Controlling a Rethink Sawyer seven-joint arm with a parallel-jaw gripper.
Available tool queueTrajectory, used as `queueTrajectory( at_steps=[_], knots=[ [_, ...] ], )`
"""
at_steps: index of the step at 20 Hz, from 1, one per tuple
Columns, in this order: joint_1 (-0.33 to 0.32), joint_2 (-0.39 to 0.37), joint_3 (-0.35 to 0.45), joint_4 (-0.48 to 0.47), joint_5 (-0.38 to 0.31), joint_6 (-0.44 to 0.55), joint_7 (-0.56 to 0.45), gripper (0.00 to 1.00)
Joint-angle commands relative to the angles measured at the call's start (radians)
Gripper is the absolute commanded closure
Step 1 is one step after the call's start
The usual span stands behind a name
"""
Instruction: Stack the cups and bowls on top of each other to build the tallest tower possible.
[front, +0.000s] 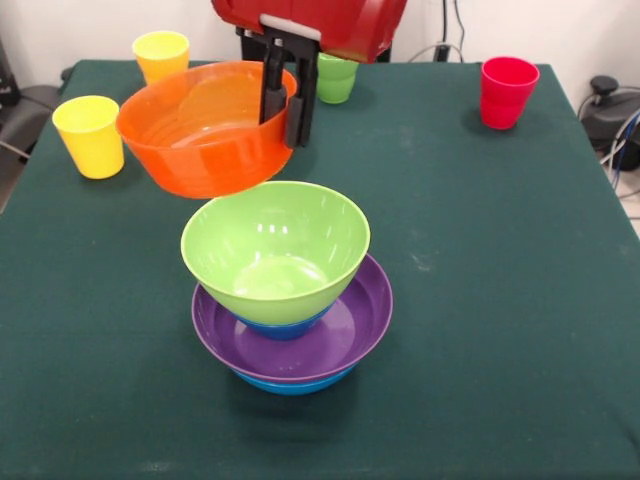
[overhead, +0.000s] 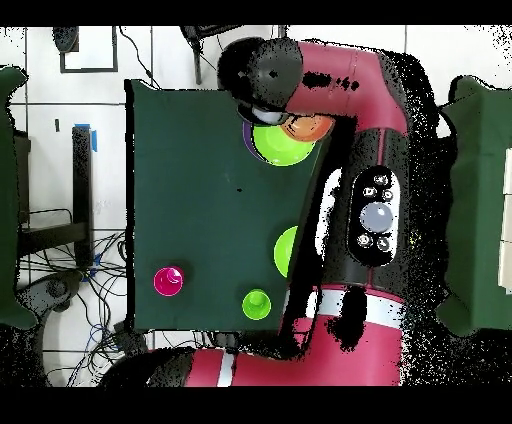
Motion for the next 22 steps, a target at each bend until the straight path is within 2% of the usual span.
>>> queueTrajectory(
  at_steps=[1,22],
  knots=[
    [0.035,0.022,0.052,0.149,0.006,-0.066,0.085,1.00],
    [0.036,0.027,0.040,0.207,0.008,-0.145,0.092,1.00]
  ],
)
